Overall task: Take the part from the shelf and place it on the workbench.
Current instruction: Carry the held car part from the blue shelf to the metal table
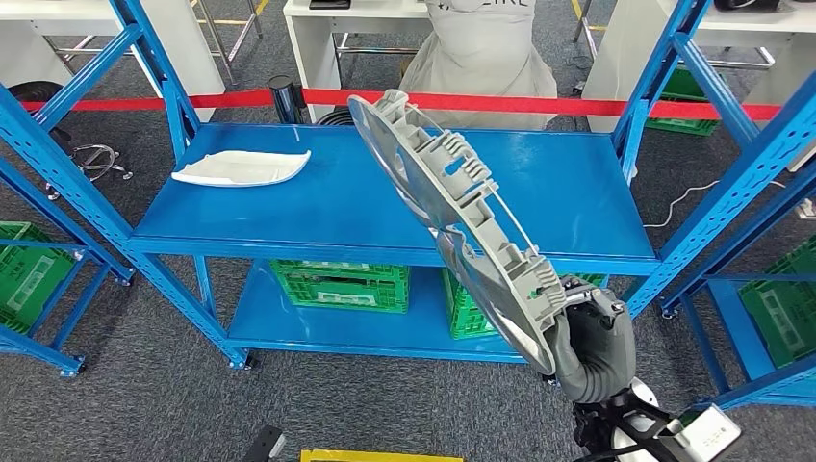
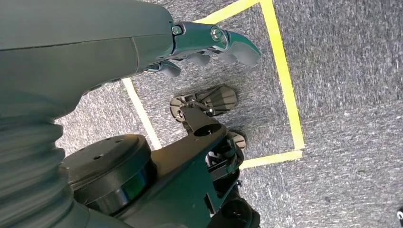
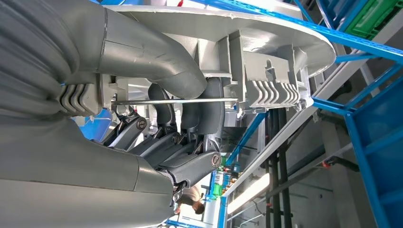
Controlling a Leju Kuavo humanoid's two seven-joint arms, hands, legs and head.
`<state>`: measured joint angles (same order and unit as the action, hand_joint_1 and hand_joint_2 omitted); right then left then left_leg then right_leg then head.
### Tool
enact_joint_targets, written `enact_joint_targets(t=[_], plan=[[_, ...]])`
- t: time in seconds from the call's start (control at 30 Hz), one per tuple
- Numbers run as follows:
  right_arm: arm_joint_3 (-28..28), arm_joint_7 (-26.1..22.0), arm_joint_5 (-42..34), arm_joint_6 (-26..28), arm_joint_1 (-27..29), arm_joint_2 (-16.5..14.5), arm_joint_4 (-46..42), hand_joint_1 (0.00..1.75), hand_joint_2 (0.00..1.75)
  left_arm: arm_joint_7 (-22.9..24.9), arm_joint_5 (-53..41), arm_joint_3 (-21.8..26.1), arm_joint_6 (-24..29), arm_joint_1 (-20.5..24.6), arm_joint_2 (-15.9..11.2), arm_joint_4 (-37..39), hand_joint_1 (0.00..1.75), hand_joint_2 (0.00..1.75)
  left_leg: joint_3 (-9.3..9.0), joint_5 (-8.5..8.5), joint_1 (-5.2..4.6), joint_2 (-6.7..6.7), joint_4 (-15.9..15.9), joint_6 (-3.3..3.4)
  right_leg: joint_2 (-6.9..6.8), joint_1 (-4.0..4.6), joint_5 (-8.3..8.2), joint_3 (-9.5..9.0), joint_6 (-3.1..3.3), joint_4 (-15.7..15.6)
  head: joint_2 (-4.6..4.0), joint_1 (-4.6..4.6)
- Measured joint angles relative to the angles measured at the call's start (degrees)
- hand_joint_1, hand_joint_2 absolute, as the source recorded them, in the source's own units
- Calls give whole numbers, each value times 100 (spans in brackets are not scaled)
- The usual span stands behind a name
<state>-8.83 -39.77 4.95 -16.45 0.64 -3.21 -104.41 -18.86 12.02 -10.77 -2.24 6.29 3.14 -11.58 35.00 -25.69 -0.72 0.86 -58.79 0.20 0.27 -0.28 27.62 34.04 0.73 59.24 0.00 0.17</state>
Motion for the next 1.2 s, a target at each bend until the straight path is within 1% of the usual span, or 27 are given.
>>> enact_joint_targets(t=[0.13, 0.2, 0.23, 0.27, 0.33, 0.37, 0.4, 0.43, 0.5, 0.53, 0.57, 0.67, 0.7, 0.73, 0.77, 0.8, 0.83, 0.87, 0.9, 0.93, 0.97, 1.0, 1.03, 1.07, 1.1, 1.17, 1.2], plan=[[0, 1, 7, 2, 0, -16, 0, 175, 175, 118, -27, 17, 5, 17, -5, 0, 0, 175, 3, -26, -31, -1, -7, 83, -3, -19, -17, -21, -62, -46, 0, -3], [0, 1, 7, 4, -6, -33, 0, 175, 175, 165, -42, 17, 5, 26, 7, -3, 0, 175, -62, 36, 16, -10, 100, 115, -6, -7, 27, -28, -86, 3, 0, 2], [0, 0, 8, 2, -14, -40, 0, 175, 175, 184, -44, 17, 4, 34, 14, -5, 0, 175, -94, 72, 44, -18, 156, 128, -5, 0, 132, 25, -101, 146, 0, 10], [0, -1, 7, -2, -24, -44, 0, 175, 175, 198, -48, 18, 4, 43, 21, -7, 0, 175, -115, 98, 67, -27, 192, 134, -5, -2, 298, 139, -117, 412, 0, 21], [0, -2, 7, -22, -40, -46, 1, 175, 175, 214, -62, 19, 3, 56, 21, -6, 0, 175, -97, 107, 75, -39, 183, 139, -4, -27, 676, 489, -158, 1146, 0, 35], [0, 0, 7, -31, -41, -46, 4, 175, 175, 220, -75, 19, 3, 57, 21, -4, 0, 175, -79, 103, 79, -42, 164, 134, -5, -49, 765, 621, -178, 1416, 0, 37], [0, 3, 7, -38, -41, -46, 9, 175, 175, 225, -88, 19, 3, 56, 21, -3, 0, 175, -57, 98, 88, -43, 138, 121, -6, -70, 740, 655, -198, 1484, 0, 37], [0, 5, 7, -42, -43, -46, 13, 175, 175, 229, -101, 19, 4, 55, 21, -1, 0, 175, -33, 90, 103, -41, 104, 101, -8, -91, 613, 573, -217, 1325, 0, 37], [-1, 6, 5, -51, -56, -46, 20, 175, 175, 236, -119, 19, 5, 56, 18, 0, 0, 175, 17, 67, 133, -32, 11, 33, -12, -122, 278, 188, -244, 610, 0, 40], [-3, 4, 3, -57, -65, -47, 23, 175, 175, 242, -123, 19, 7, 59, 14, 0, 0, 175, 42, 52, 136, -24, -43, -12, -6, -126, 167, 43, -230, 321, 0, 45], [-5, 4, 2, -62, -71, -48, 27, 175, 175, 248, -126, 19, 9, 62, 10, 0, 0, 175, 60, 46, 132, -18, -79, -61, -1, -121, 113, -29, -201, 161, 0, 43], [-10, 4, -3, -65, -77, -56, 33, 175, 175, 259, -147, 19, 39, 65, 5, 0, 0, 175, 83, 86, 136, -11, -68, -197, 6, -93, 47, 19, -53, 132, 0, 28], [-11, 4, -4, -64, -83, -60, 33, 175, 175, 260, -157, 19, 52, 64, 4, 0, 0, 175, 101, 51, 145, -15, -92, -231, -2, -96, 17, 35, -4, 121, 0, 25], [-12, 3, -7, -64, -90, -64, 33, 175, 175, 260, -165, 19, 63, 65, 4, 0, 0, 175, 145, -56, 151, -22, -199, -257, -12, -104, -17, 57, 39, 107, 0, 15], [-13, 2, -9, -64, -96, -68, 33, 175, 175, 260, -170, 19, 68, 65, 3, 0, 0, 175, 231, -249, 156, -32, -434, -279, -22, -112, -53, 89, 75, 94, 0, -2], [-14, 2, -10, -64, -100, -72, 33, 175, 175, 260, -172, 19, 74, 66, 3, 0, 0, 175, 347, -493, 158, -38, -772, -294, -28, -108, -86, 131, 93, 93, 0, -20], [-14, 2, -11, -64, -101, -75, 33, 175, 175, 260, -173, 19, 81, 66, 3, 0, 0, 175, 473, -729, 159, -42, -1155, -305, -31, -102, -123, 183, 104, 95, 0, -37], [-15, 3, -11, -65, -102, -76, 34, 175, 175, 259, -173, 19, 90, 64, 3, 1, 0, 175, 555, -900, 159, -44, -1469, -312, -34, -96, -164, 240, 105, 96, 0, -45], [-15, 4, -11, -67, -102, -76, 35, 175, 175, 258, -173, 19, 98, 61, 3, 1, 0, 175, 545, -964, 159, -44, -1596, -308, -36, -91, -206, 297, 99, 98, 0, -50], [-15, 6, -10, -70, -102, -76, 36, 175, 175, 255, -173, 19, 103, 58, 3, 1, 0, 175, 420, -929, 158, -45, -1501, -297, -36, -88, -249, 351, 89, 99, 0, -55], [-15, 7, -10, -73, -103, -76, 37, 175, 175, 250, -173, 19, 106, 59, 2, 1, 0, 175, 183, -819, 158, -45, -1185, -279, -36, -87, -291, 397, 73, 100, 0, -61], [-15, 8, -10, -77, -107, -76, 37, 175, 175, 242, -173, 19, 106, 66, 1, -2, 0, 175, -109, -715, 156, -47, -742, -256, -38, -89, -331, 431, 51, 103, 0, -68], [-16, 9, -10, -79, -113, -76, 37, 175, 175, 229, -173, 19, 107, 72, 1, -4, 0, 175, -336, -622, 144, -48, -369, -231, -39, -84, -369, 448, 21, 101, 0, -70], [-16, 11, -12, -80, -125, -76, 37, 175, 175, 217, -173, 19, 107, 77, 2, -6, 0, 175, -480, -561, 131, -47, -116, -200, -40, -81, -404, 455, -15, 96, 0, -74], [-17, 11, -16, -83, -140, -76, 37, 175, 175, 206, -173, 19, 108, 81, 2, -9, 0, 175, -526, -534, 110, -46, -8, -165, -41, -80, -441, 454, -56, 84, 0, -74], [-19, 11, -32, -89, -171, -76, 38, 175, 175, 196, -173, 21, 112, 74, 3, -8, 0, 175, -475, -453, 80, -46, -16, -78, -38, -94, -522, 451, -148, 35, 0, -74], [-19, 10, -41, -91, -180, -76, 38, 175, 175, 195, -173, 22, 114, 72, 4, -8, 0, 175, -453, -400, 81, -52, 0, -29, -34, -106, -514, 470, -184, 39, 0, -73]])
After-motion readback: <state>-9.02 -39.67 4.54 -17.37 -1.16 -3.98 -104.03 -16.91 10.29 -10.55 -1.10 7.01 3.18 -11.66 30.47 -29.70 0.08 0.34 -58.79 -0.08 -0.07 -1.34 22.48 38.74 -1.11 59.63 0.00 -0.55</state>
